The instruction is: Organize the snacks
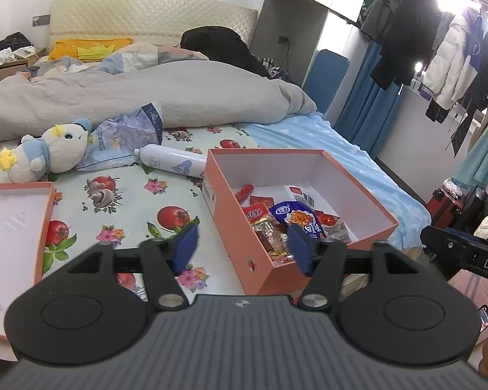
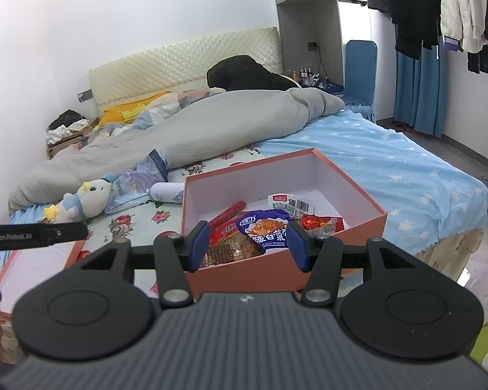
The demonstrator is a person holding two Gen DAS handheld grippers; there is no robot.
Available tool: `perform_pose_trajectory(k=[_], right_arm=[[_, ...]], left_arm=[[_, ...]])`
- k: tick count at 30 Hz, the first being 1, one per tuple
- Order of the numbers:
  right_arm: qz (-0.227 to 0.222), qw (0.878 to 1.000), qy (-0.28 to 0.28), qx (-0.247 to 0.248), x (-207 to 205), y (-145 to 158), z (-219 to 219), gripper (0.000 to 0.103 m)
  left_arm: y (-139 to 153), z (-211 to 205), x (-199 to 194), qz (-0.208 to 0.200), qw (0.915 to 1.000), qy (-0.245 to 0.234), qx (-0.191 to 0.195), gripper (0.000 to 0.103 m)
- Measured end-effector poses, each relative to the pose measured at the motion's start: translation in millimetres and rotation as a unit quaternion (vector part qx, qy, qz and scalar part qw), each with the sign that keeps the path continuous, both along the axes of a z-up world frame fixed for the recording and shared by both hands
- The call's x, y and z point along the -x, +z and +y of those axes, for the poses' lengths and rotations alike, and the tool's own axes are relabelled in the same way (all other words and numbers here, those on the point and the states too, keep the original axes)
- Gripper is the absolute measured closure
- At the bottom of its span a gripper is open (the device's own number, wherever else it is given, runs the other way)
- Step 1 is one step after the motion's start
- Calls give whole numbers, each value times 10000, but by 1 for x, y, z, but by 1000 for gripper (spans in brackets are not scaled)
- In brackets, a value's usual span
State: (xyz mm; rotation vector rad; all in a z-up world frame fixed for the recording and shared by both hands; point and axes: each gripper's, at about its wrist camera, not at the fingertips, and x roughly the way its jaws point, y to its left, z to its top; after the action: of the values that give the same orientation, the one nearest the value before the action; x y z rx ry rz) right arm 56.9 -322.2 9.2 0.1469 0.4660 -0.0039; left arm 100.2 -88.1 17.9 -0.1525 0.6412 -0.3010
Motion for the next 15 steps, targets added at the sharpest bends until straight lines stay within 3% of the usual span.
perform_pose_trajectory(k=[3,5,7,8,10,15], right_arm=[[5,10000,11,15,-1,-2,1,49],[15,10000,-33,31,-1,-3,1,48],[25,10000,-9,22,-2,-4,2,37],[13,10000,-1,40,-2,-4,2,19],[-57,9998,-3,167,-1,-3,5,0],[-103,9997,-62,225,-1,0,6,0]], left_arm=[[3,1,0,-30,10000,58,-66,11],[5,1,2,-83,9999,69,-115,7],[6,2,3,-90,9997,126,-175,4],[7,3,4,-94,9997,144,-188,3],[9,5,5,-116,9995,190,-213,2],[17,6,11,-198,9988,330,-304,1]])
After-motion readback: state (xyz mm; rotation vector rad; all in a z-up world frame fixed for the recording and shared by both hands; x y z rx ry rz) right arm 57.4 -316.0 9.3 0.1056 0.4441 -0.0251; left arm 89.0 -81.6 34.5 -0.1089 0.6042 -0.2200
